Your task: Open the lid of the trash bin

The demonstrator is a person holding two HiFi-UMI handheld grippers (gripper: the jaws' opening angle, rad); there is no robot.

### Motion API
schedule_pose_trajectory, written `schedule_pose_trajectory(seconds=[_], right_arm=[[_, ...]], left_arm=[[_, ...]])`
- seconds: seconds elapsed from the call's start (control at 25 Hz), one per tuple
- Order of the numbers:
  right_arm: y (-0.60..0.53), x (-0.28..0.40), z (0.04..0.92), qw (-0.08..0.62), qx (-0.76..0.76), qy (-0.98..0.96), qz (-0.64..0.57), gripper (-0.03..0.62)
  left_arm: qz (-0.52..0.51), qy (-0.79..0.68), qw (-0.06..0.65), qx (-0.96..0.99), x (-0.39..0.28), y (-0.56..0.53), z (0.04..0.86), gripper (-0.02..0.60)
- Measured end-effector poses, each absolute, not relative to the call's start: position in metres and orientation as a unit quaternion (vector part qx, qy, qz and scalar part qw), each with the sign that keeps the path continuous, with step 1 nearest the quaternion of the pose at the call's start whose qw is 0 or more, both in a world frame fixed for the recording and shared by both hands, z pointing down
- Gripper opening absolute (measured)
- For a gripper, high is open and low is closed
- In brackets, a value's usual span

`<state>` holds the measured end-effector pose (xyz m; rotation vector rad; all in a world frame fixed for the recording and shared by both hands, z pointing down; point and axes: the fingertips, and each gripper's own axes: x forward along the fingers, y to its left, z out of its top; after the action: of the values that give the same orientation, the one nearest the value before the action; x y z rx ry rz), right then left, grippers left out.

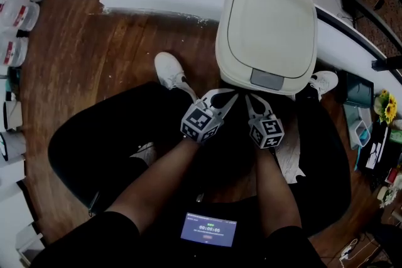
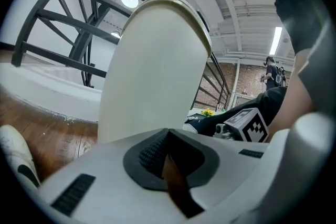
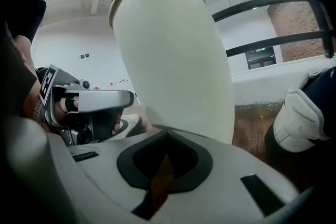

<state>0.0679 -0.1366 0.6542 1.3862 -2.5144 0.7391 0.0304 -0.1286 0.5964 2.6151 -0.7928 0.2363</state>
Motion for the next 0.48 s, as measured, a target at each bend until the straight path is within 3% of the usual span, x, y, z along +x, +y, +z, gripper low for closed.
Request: schedule_pose_trajectory(seconds=[0.48], right_arm=[[-0.158,0.078,0.708,0.120,0.495,-0.814,0.278,-0.002]], left_arm=[[0.112,-0.292,0.225,0.923,0.050,-0.141,0.641,0.034]])
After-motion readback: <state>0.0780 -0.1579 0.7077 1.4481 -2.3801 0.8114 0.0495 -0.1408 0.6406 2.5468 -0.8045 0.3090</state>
